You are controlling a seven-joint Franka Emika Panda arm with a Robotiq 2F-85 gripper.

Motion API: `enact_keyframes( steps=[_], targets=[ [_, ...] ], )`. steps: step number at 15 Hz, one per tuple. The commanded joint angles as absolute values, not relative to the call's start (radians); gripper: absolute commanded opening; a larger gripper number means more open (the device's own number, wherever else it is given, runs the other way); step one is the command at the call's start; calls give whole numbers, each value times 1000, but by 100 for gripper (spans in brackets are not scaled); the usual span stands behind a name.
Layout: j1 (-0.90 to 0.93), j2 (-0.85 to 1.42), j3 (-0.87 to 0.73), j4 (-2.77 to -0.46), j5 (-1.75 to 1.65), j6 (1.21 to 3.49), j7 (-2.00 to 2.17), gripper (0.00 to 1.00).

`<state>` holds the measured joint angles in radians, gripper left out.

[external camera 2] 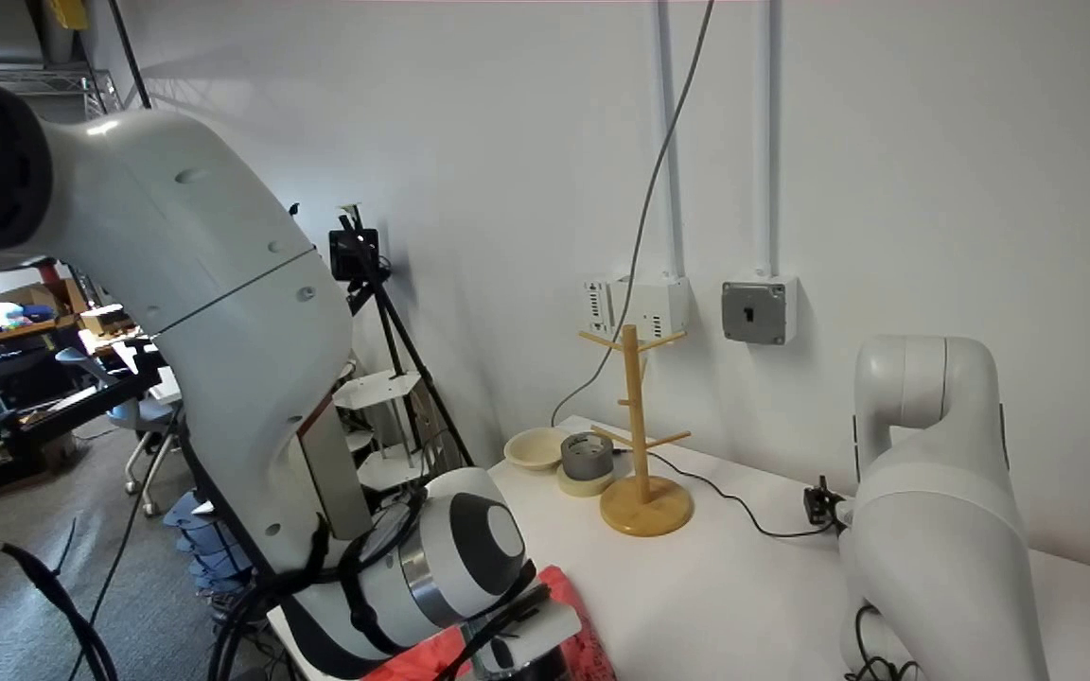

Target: Unfold the shirt

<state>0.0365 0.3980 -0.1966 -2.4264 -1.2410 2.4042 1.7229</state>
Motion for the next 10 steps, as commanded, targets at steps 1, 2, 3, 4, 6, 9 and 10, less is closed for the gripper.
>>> enact_keyframes(
  steps=[1, 2, 3, 4, 6, 9, 10],
  targets=[
    [20, 338, -150, -2458, -1270, 2353, 1779, 100],
    [14, 313, -138, -2474, -1252, 2354, 1755, 100],
    [8, 292, -126, -2487, -1242, 2359, 1738, 100],
    [1, 269, -115, -2503, -1228, 2374, 1712, 100],
    [-10, 226, -97, -2534, -1212, 2406, 1673, 100],
    [-45, 175, -83, -2577, -1181, 2530, 1548, 100],
    [-57, 161, -85, -2589, -1164, 2579, 1501, 100]
  ],
)
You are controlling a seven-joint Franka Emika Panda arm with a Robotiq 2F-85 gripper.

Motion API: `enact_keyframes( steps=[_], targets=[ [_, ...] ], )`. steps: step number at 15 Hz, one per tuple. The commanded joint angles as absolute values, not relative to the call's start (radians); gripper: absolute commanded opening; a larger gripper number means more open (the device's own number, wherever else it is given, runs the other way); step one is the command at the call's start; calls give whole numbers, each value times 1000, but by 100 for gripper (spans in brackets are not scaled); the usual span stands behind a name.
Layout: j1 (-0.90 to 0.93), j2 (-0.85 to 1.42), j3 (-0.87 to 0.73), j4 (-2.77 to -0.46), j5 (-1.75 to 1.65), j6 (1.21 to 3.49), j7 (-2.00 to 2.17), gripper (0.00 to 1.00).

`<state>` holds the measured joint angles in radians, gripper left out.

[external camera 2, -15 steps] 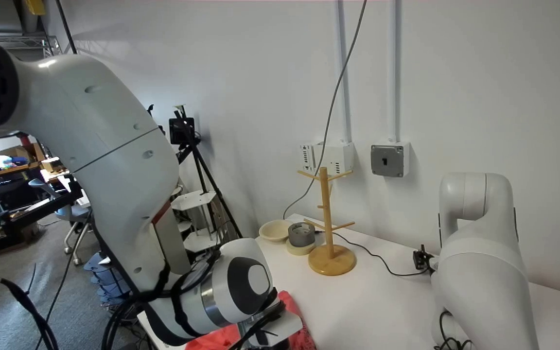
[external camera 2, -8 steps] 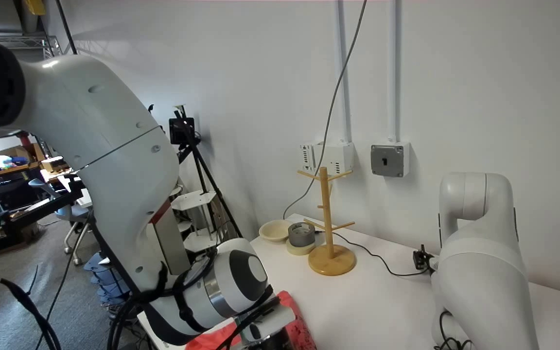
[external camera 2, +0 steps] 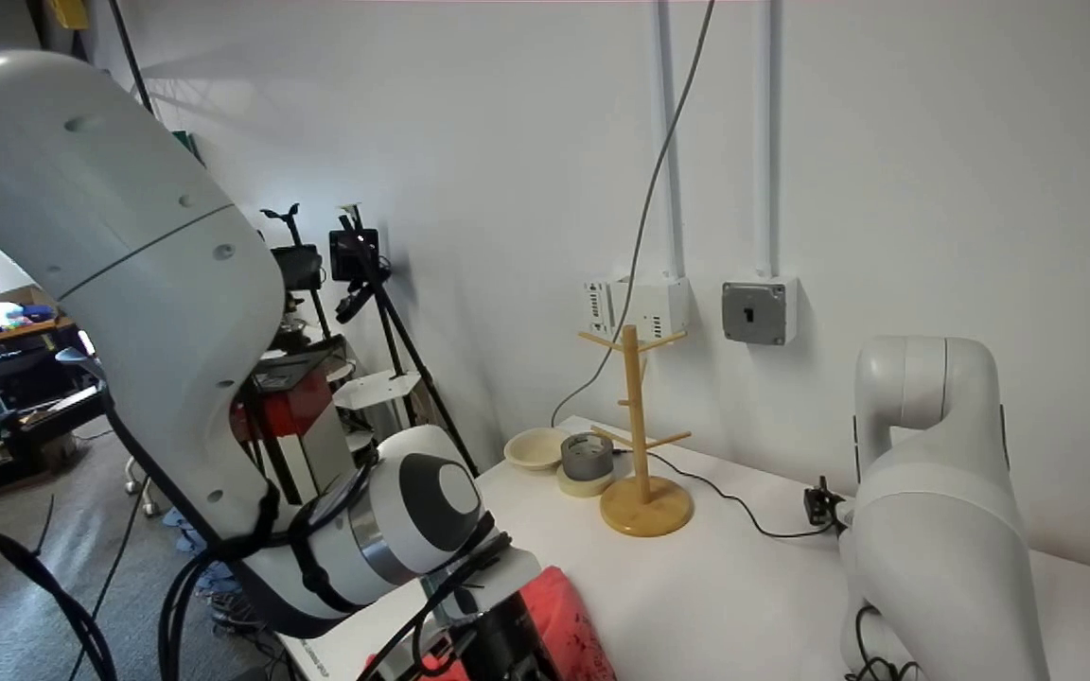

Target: Unfold the shirt

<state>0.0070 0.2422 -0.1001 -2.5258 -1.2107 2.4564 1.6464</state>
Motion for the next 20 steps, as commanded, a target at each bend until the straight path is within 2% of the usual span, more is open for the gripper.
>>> enact_keyframes(
  steps=[1, 6, 13, 14, 20],
  targets=[
    [-69, 151, -90, -2600, -1139, 2632, 1444, 100],
    [-132, 187, -85, -2644, -871, 2836, 1097, 100],
    [-160, 261, 32, -2634, -512, 2792, 780, 100],
    [-73, 260, -32, -2635, -435, 2800, 726, 100],
    [66, 300, -122, -2573, -382, 2804, 733, 100]
  ],
)
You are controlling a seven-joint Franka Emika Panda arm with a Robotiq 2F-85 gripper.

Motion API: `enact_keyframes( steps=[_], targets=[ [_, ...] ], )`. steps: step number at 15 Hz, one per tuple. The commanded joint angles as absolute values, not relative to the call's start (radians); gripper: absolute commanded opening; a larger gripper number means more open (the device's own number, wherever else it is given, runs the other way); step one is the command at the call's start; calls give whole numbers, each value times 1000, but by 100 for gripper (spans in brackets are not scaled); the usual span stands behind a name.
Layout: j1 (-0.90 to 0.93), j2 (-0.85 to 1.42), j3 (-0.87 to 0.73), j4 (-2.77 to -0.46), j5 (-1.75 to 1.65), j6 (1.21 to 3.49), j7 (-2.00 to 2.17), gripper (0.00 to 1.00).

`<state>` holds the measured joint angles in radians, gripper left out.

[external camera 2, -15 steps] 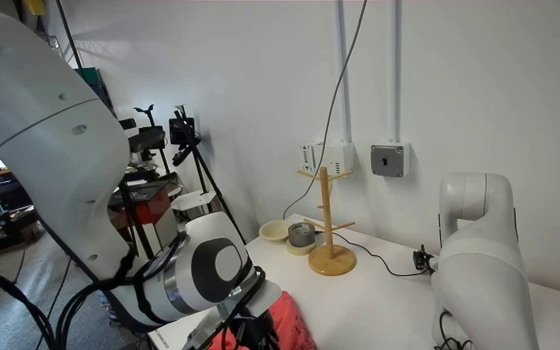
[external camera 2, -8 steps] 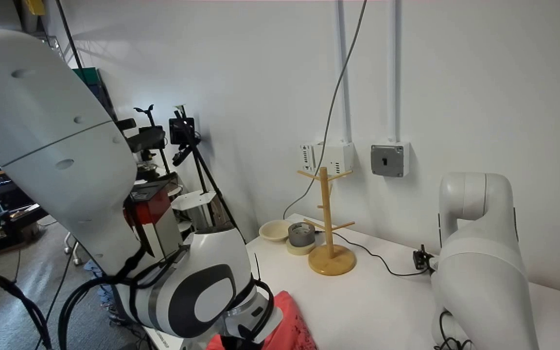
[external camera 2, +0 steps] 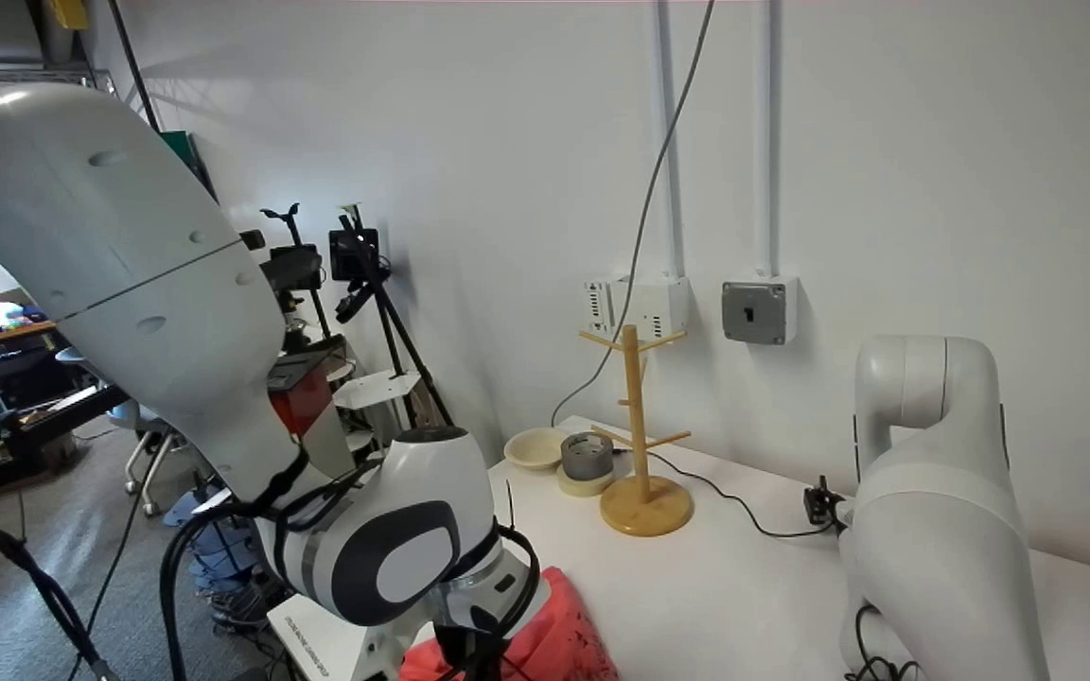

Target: Unfold the shirt

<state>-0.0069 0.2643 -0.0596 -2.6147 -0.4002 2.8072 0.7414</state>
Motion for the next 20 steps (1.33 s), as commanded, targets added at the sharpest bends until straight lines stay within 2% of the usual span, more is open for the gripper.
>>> enact_keyframes(
  steps=[1, 8, 20],
  targets=[
    [89, 316, -141, -2560, -392, 2809, 747, 100],
    [151, 433, -183, -2480, -335, 2831, 724, 100],
    [194, 508, -93, -2348, -135, 2837, 620, 100]
  ],
)
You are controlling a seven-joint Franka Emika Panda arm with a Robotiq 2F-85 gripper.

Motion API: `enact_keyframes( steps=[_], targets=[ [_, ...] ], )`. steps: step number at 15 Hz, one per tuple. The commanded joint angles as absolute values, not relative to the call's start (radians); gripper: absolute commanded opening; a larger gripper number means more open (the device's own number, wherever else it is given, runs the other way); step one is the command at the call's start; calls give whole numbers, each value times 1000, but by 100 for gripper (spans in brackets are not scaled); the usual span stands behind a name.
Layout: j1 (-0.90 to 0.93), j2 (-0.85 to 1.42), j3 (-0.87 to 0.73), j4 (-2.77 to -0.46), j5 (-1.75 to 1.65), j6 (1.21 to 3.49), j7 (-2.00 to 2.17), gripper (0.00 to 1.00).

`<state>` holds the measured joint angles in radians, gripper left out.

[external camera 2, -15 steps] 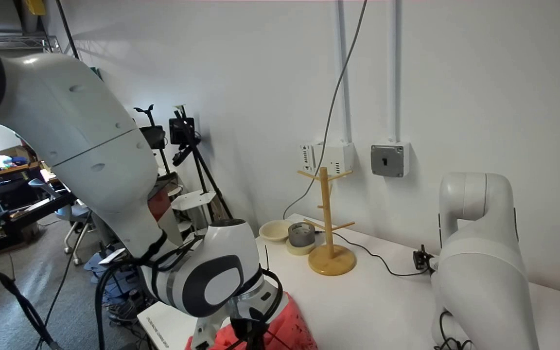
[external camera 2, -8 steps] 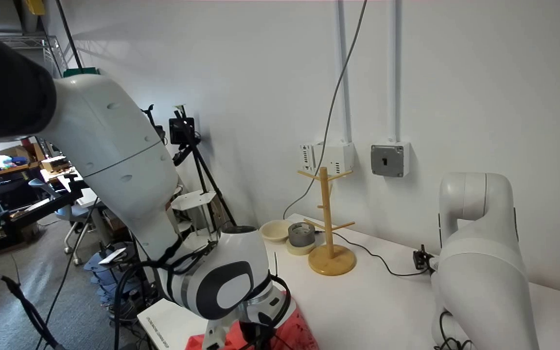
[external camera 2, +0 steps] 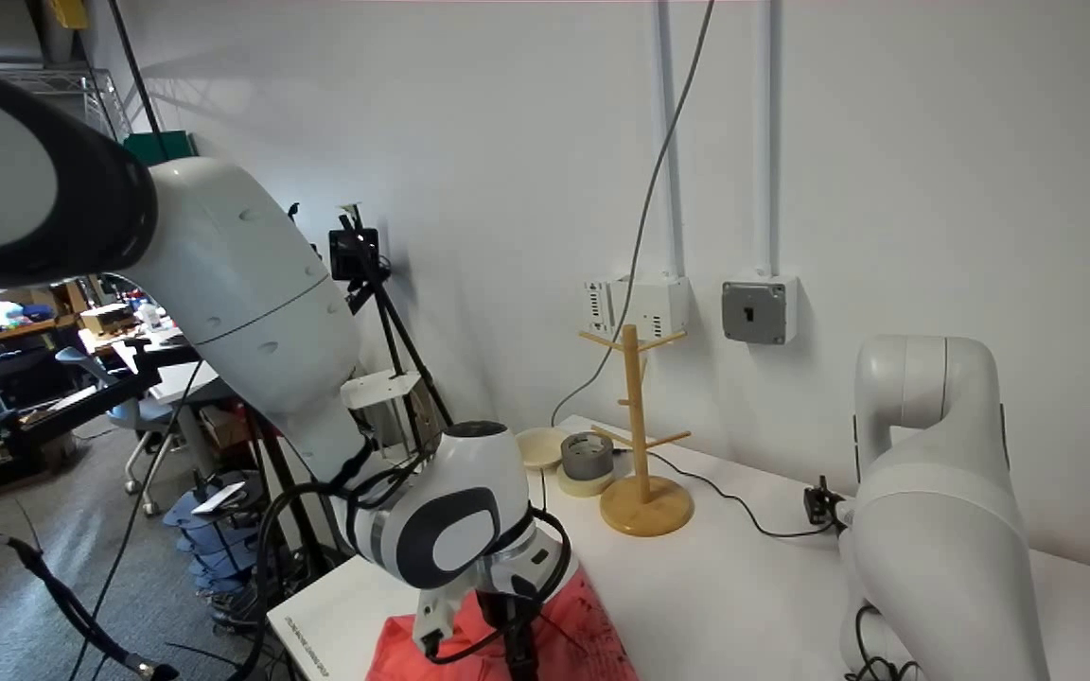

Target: Unfold the shirt

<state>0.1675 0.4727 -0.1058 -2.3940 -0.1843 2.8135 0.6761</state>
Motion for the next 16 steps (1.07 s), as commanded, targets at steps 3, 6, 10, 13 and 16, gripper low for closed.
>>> enact_keyframes(
  steps=[3, 6, 10, 13, 16],
  targets=[
    [237, 515, -87, -2318, -161, 2832, 578, 100],
    [237, 523, -46, -2294, -152, 2812, 458, 100],
    [211, 563, -7, -2250, -143, 2782, 303, 100],
    [211, 586, -27, -2215, -169, 2768, 227, 100],
    [252, 606, -97, -2176, -239, 2761, 206, 100]
  ],
)
